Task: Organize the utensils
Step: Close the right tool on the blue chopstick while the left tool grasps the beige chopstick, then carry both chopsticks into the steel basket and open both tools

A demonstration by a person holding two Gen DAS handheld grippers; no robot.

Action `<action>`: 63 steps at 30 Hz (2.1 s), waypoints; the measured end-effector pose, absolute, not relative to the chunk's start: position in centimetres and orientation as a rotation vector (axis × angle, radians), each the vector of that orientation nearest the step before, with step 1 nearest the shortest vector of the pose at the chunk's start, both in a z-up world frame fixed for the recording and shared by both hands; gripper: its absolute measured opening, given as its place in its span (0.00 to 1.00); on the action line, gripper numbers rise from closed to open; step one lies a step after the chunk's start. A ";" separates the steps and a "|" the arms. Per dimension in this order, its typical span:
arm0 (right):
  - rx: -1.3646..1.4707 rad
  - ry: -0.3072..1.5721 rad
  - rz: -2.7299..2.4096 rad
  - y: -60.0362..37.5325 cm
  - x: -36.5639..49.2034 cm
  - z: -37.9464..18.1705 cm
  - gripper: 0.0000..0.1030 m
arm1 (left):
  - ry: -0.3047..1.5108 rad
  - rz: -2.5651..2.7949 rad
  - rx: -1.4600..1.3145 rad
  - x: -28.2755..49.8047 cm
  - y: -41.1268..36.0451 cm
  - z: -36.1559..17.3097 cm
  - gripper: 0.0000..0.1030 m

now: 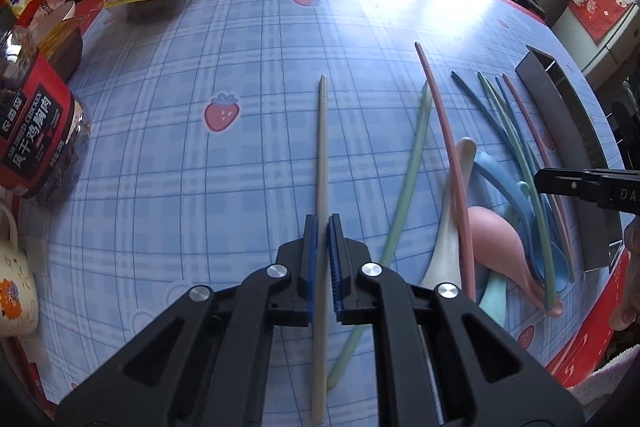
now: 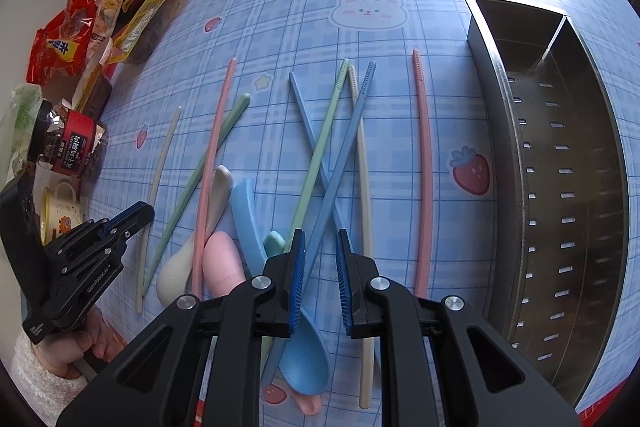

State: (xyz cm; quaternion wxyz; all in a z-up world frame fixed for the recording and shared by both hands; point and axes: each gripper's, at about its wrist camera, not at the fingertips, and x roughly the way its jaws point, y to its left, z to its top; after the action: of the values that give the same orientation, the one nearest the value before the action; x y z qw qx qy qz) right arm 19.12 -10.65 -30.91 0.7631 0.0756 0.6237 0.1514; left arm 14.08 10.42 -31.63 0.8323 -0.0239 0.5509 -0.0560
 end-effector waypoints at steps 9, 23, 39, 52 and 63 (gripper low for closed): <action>0.149 1.392 0.333 -9.9 18.8 -31.3 0.15 | 1.188 -0.102 -0.164 10.7 10.7 -31.9 0.11; 0.124 1.289 0.367 -10.0 16.7 -29.8 0.06 | 1.162 -0.088 -0.180 9.9 10.9 -32.0 0.12; 0.161 1.191 0.368 -12.6 12.6 -27.1 0.06 | 1.173 -0.102 -0.183 9.9 11.0 -31.4 0.10; 0.246 1.180 0.370 -14.3 11.5 -27.0 0.06 | 1.105 -0.115 -0.334 4.7 13.0 -26.3 0.10; 0.300 1.135 0.364 -16.4 11.2 -26.5 0.06 | 1.098 -0.202 -0.398 6.1 8.2 -23.3 0.10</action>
State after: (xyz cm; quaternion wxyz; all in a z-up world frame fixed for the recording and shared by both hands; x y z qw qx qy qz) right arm 11.21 -16.44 -26.48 0.8171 0.1409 0.5324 0.1707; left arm 6.08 8.19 -23.25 0.8295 -0.1875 0.5174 -0.0954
